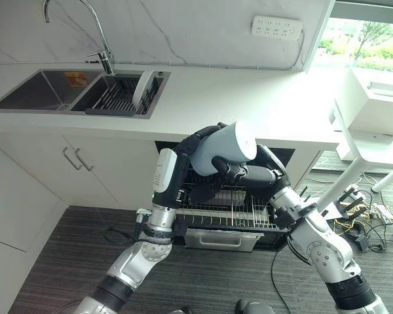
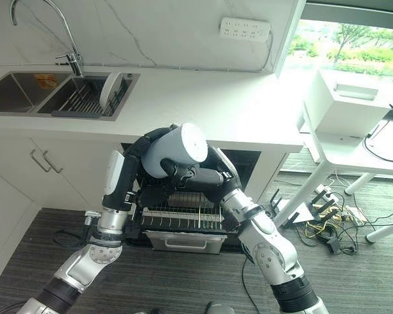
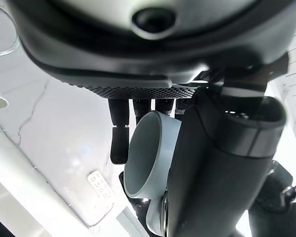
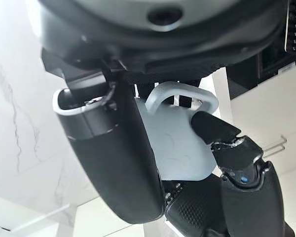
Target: Place the dishes in the dishwasher.
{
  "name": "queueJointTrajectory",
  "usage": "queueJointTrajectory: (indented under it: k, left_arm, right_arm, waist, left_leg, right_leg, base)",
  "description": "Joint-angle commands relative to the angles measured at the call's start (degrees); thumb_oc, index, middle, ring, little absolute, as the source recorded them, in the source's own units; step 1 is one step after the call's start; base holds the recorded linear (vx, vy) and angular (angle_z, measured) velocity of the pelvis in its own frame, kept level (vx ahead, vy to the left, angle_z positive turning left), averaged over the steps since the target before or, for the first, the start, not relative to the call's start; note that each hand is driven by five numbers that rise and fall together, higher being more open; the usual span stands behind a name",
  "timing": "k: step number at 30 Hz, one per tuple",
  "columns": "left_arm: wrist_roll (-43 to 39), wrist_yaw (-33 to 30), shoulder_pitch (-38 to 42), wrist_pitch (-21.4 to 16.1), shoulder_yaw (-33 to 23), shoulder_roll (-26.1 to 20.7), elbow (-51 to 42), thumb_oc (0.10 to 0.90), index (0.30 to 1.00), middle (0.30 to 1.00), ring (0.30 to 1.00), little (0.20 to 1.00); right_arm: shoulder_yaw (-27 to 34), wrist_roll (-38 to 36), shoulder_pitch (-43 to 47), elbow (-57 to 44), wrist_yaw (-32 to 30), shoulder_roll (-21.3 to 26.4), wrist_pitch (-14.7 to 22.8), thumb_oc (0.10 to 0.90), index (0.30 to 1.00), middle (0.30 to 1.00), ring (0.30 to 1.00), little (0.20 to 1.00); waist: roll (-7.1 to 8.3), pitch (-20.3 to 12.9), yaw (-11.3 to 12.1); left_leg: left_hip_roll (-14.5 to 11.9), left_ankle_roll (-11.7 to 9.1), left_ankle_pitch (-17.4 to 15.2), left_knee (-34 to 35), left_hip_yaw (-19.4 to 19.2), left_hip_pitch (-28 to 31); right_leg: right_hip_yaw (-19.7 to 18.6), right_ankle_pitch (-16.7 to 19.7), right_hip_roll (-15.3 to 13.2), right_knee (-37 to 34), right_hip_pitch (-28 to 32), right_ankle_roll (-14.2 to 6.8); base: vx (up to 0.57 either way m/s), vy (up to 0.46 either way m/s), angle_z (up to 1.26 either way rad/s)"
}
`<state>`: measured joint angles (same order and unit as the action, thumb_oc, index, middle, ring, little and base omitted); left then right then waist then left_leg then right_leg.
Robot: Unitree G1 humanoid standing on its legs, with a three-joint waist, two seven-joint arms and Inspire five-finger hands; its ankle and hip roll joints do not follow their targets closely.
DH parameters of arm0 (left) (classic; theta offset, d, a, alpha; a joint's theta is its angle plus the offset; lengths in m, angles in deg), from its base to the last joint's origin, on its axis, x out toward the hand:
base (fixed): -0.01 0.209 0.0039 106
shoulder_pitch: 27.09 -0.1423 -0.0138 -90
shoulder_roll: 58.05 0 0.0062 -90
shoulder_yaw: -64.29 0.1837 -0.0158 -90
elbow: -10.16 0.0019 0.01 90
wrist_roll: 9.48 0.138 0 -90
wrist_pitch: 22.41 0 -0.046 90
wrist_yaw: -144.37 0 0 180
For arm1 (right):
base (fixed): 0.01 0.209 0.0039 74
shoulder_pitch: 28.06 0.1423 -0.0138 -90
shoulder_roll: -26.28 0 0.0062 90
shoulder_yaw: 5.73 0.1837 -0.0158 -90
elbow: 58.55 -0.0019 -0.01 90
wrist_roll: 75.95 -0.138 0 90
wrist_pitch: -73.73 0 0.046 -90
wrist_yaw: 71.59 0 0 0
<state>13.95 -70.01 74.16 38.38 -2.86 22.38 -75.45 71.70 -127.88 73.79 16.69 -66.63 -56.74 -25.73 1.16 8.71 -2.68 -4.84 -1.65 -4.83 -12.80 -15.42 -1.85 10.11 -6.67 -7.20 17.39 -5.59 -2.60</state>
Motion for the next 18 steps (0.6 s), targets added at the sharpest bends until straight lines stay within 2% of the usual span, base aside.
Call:
queueJointTrajectory:
  k: [1,15,16,17,18]
  left_arm:
    - [1.07,0.52,8.03,-6.18,3.45,0.93,-1.42,0.4,0.3,0.3,0.3,0.3]
    - [-2.38,2.07,7.82,-5.34,3.25,1.25,-0.81,0.4,0.3,0.3,0.3,0.3]
    - [-2.69,2.1,7.63,-5.34,3.12,1.33,-0.57,0.453,0.38,0.38,0.38,0.38]
    - [-3.85,2.82,7.06,-5.06,2.6,1.41,-0.63,0.8,0.9,0.9,0.9,0.9]
    - [-4.2,2.97,6.84,-5.19,2.4,1.37,-0.6,0.8,0.9,0.9,0.9,0.9]
  right_arm:
    - [2.09,-3.62,7.18,-6.11,3.65,-3.82,6.81,0.4,0.3,0.3,0.3,0.3]
    - [2.48,-2.15,7.36,-5.9,1.54,-4.18,8.04,0.4,0.3,0.3,0.3,0.3]
    - [2.53,-2.04,7.19,-5.84,1.43,-4.23,8.12,0.4,0.3,0.3,0.3,0.3]
    - [2.79,-1.83,7.0,-6.03,0.73,-4.31,8.01,0.4,0.3,0.3,0.3,0.3]
    - [2.92,-1.82,6.91,-6.06,0.53,-4.28,7.97,0.4,0.3,0.3,0.3,0.3]
  waist:
    - [1.83,-4.38,0.69]
    - [1.52,-4.46,0.56]
    - [1.5,-4.46,0.55]
    - [1.45,-4.41,0.64]
    - [1.43,-4.4,0.68]
  left_leg:
    - [-1.32,0.2,-10.88,-4.39,2.91,0.59]
    - [-1.57,-0.07,-10.56,-4.39,2.88,0.3]
    - [-1.62,-0.09,-10.53,-4.39,2.85,0.26]
    - [-1.68,-0.13,-10.42,-4.39,2.85,0.18]
    - [-1.68,-0.13,-10.41,-4.39,2.87,0.16]
  right_leg:
    - [0.74,-3.32,-0.61,-0.2,2.89,-4.19]
    - [0.81,-3.24,-0.59,-0.2,2.55,-4.15]
    - [0.8,-3.24,-0.59,-0.2,2.52,-4.15]
    - [0.83,-3.21,-0.58,-0.2,2.47,-4.12]
    - [0.84,-3.22,-0.57,-0.2,2.47,-4.11]
  base:
    - [0.0,0.0,0.0]
    - [-0.03,-0.002,0.0]
    - [0.0,0.0,0.0]
    - [0.0,0.0,0.0]
    - [0.0,0.0,0.0]
